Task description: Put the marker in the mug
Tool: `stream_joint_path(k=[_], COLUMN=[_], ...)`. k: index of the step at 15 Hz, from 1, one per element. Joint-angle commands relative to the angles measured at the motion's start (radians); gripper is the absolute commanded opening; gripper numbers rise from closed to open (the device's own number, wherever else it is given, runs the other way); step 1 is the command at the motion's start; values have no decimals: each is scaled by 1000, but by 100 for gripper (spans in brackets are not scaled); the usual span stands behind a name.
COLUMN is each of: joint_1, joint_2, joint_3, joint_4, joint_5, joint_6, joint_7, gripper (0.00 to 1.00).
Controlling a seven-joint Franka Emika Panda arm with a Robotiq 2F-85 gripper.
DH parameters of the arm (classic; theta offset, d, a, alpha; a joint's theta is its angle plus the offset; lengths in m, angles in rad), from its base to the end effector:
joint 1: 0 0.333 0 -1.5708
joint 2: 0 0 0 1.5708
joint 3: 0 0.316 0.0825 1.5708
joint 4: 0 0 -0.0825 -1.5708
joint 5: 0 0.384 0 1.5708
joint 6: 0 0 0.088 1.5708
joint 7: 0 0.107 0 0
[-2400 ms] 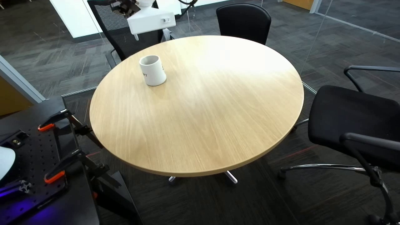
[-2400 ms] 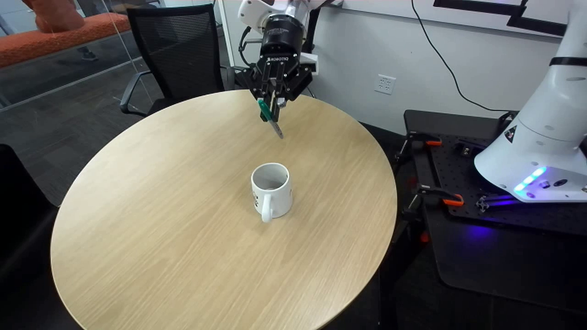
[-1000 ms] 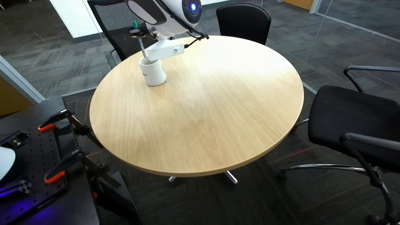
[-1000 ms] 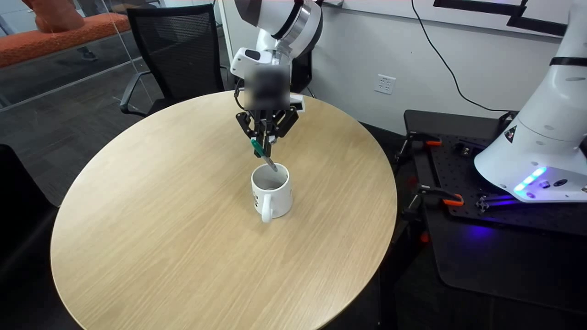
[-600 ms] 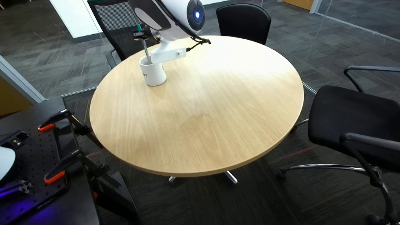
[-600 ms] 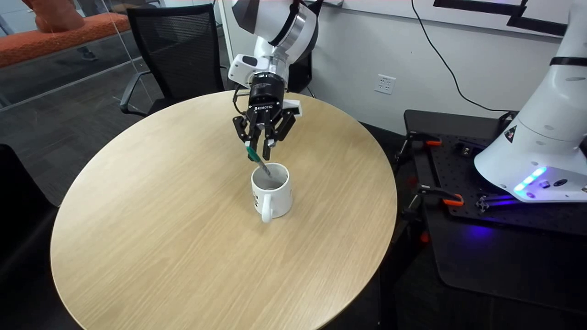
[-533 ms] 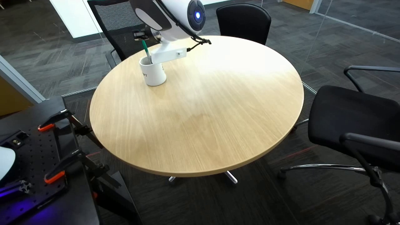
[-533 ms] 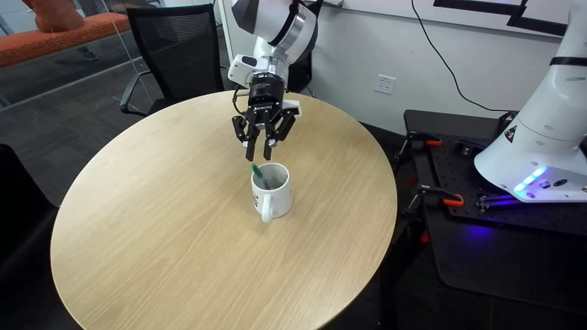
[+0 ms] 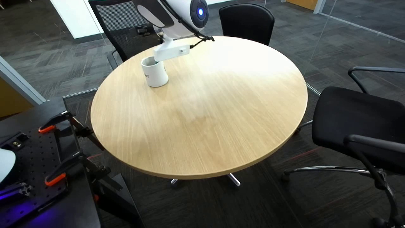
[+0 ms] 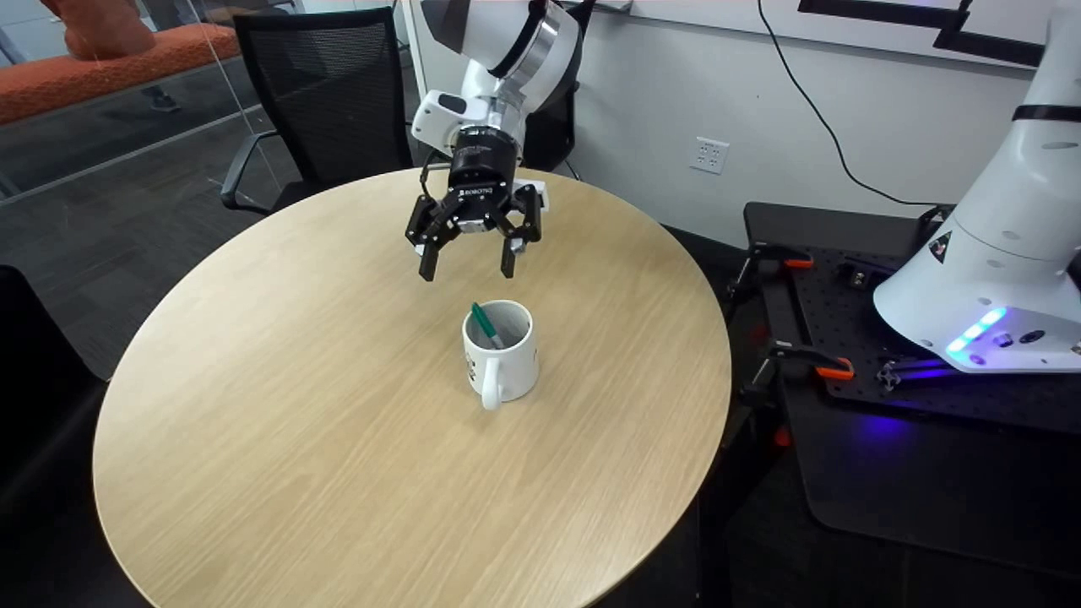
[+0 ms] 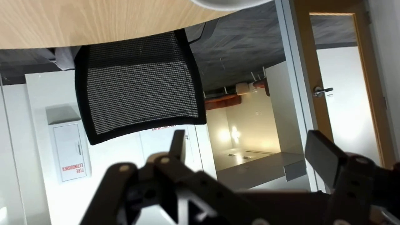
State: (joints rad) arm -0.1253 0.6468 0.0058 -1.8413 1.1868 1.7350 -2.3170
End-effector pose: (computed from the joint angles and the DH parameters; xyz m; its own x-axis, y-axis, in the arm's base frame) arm 0.5975 0.0133 0.1774 0.1447 0.3599 0.9217 0.9860 0.0251 -0.1646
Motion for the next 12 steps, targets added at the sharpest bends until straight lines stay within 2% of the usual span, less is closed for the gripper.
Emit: stream_joint_path(k=[1, 9, 12], joint_1=[2, 48, 73], joint_2=[-134, -457, -530], joint_3=[4, 3, 8], joint_4=[-82, -266, -303], joint_5=[22, 26, 31], joint_6=[-19, 12, 17], joint_7=[-49, -141, -165], gripper=[100, 100, 100])
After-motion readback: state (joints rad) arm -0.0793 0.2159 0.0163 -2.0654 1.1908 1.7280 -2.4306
